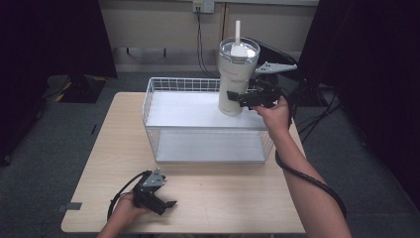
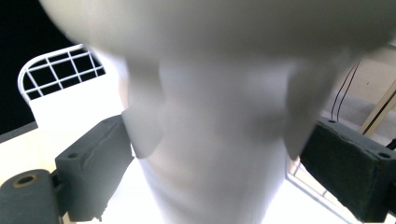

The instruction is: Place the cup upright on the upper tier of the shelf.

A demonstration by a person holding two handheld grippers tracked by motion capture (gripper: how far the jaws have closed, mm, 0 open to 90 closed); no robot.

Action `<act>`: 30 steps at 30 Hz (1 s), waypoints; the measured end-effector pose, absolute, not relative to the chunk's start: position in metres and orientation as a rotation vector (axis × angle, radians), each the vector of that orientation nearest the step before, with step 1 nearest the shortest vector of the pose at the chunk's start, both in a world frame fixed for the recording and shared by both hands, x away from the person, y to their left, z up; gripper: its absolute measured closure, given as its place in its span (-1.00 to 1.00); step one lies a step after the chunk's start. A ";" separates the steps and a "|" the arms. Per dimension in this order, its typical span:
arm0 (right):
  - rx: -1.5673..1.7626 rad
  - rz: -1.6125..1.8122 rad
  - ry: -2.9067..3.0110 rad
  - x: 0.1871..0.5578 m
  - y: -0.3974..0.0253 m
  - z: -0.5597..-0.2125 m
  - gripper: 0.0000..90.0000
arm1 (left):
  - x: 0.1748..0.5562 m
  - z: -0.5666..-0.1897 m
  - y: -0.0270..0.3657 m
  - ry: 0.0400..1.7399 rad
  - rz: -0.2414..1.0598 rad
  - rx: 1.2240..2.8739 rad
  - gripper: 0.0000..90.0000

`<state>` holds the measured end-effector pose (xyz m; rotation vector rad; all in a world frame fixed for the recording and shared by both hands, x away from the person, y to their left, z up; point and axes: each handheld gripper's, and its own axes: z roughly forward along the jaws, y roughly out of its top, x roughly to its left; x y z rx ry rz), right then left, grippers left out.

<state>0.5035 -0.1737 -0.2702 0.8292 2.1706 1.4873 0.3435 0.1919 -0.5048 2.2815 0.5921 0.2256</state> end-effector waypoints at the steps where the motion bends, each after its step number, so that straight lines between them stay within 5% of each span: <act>1: 0.828 1.491 2.166 0.503 -0.175 -0.270 -0.80 | 0.344 -0.505 0.192 0.589 0.226 2.284 -0.98; 30: 0.754 1.487 2.220 0.462 -0.191 -0.271 -0.80 | 0.344 -0.505 0.191 0.590 0.226 2.280 -1.00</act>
